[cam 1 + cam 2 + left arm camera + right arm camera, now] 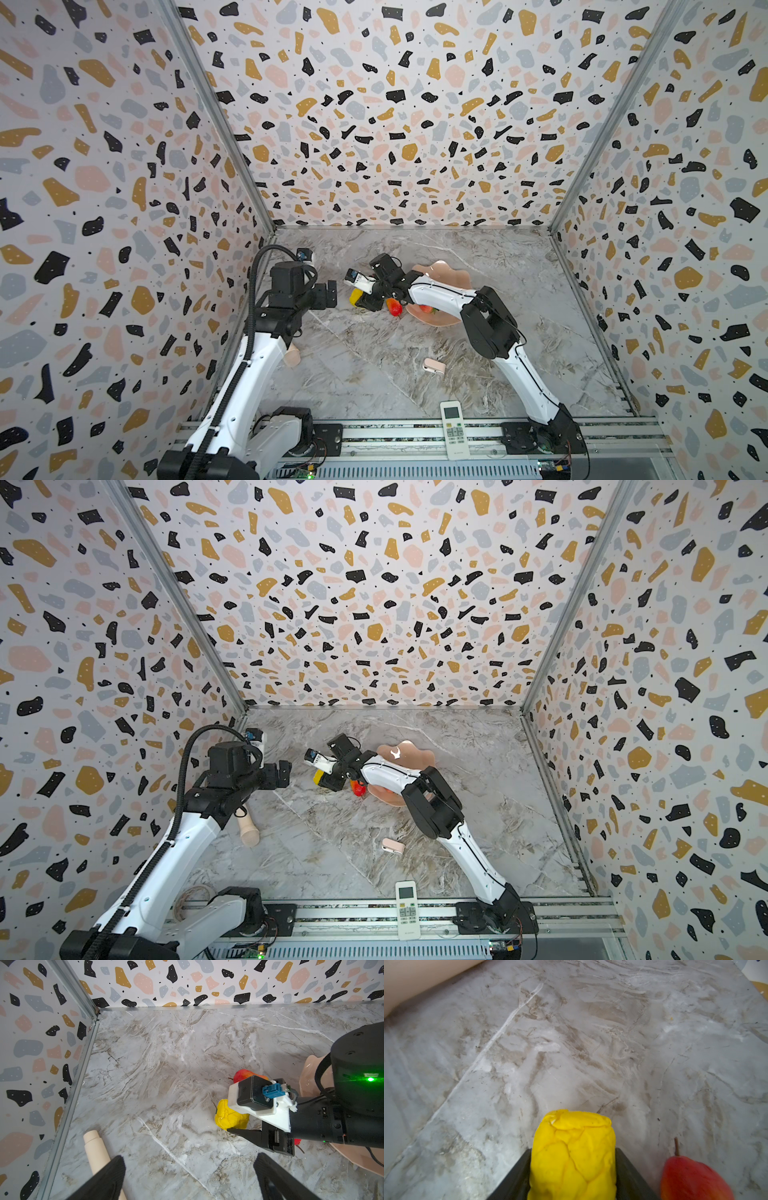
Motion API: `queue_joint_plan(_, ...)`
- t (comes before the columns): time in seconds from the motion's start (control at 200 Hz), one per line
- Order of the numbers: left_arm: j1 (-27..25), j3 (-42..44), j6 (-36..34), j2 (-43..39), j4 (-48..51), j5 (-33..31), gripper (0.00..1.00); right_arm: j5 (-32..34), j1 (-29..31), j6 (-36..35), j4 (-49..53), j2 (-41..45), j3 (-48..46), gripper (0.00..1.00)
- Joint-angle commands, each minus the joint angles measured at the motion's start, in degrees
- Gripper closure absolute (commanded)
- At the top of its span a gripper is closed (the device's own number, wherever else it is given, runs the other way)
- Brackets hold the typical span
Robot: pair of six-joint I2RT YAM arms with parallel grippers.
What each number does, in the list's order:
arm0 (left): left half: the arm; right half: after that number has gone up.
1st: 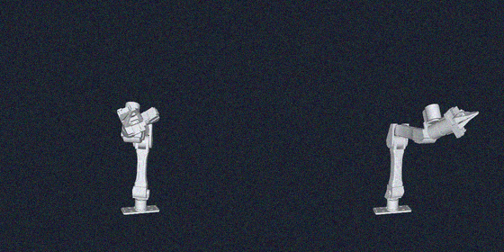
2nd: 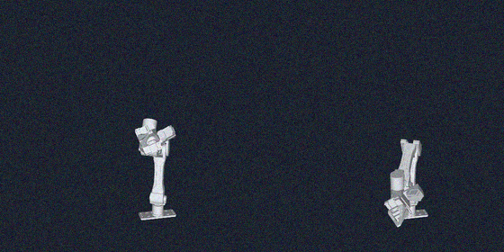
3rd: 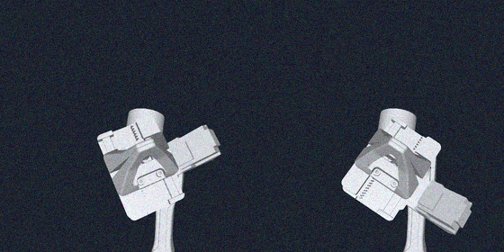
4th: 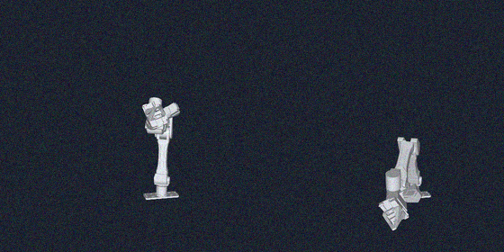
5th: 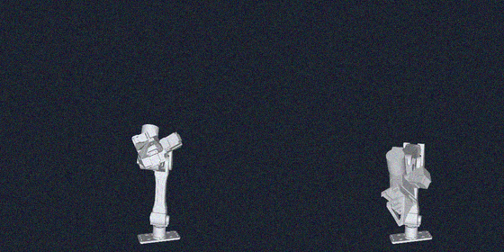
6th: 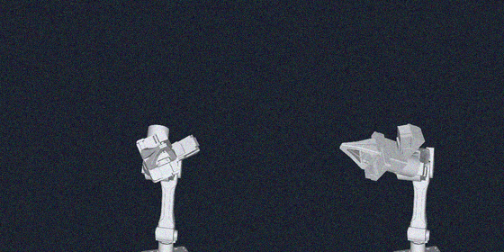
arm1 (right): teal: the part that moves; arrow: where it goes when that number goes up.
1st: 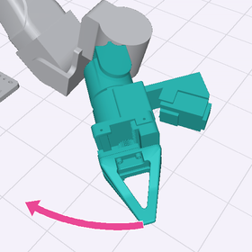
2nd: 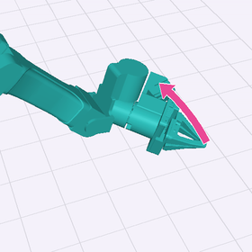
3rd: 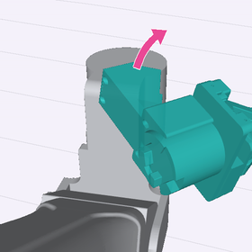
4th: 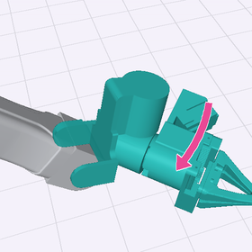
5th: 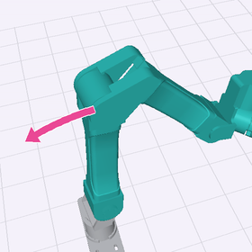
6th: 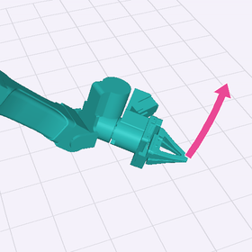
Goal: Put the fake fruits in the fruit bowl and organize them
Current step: 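Move the right gripper to the yellow lemon and grasp it, then carry the lemon with the right gripper into the bowl and release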
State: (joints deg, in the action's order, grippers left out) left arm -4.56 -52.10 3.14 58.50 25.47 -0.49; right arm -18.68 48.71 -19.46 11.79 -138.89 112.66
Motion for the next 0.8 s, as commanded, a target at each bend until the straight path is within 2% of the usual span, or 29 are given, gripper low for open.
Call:
queue_joint_plan(0.0,0.24,0.50,-0.53,-1.11,-1.54,0.06,0.00,0.91,-0.19,-0.85,1.74,4.50,1.60,0.52)
queue_joint_plan(0.24,0.22,0.50,-0.51,-1.28,-1.50,0.05,0.01,6.15,-2.24,-4.45,4.32,16.21,-5.01,0.54)
queue_joint_plan(0.456,0.25,0.50,-0.51,-1.59,-1.53,0.10,0.00,12.79,-7.75,-4.63,6.87,28.57,-15.37,0.54)
queue_joint_plan(0.661,0.25,0.42,-0.58,-1.37,-1.57,0.29,0.00,17.09,-14.64,-0.54,11.41,33.92,-22.01,0.54)
queue_joint_plan(0.796,0.24,0.34,-0.51,-1.22,-1.49,0.40,0.01,16.79,-16.19,0.16,12.94,33.85,-23.81,0.53)
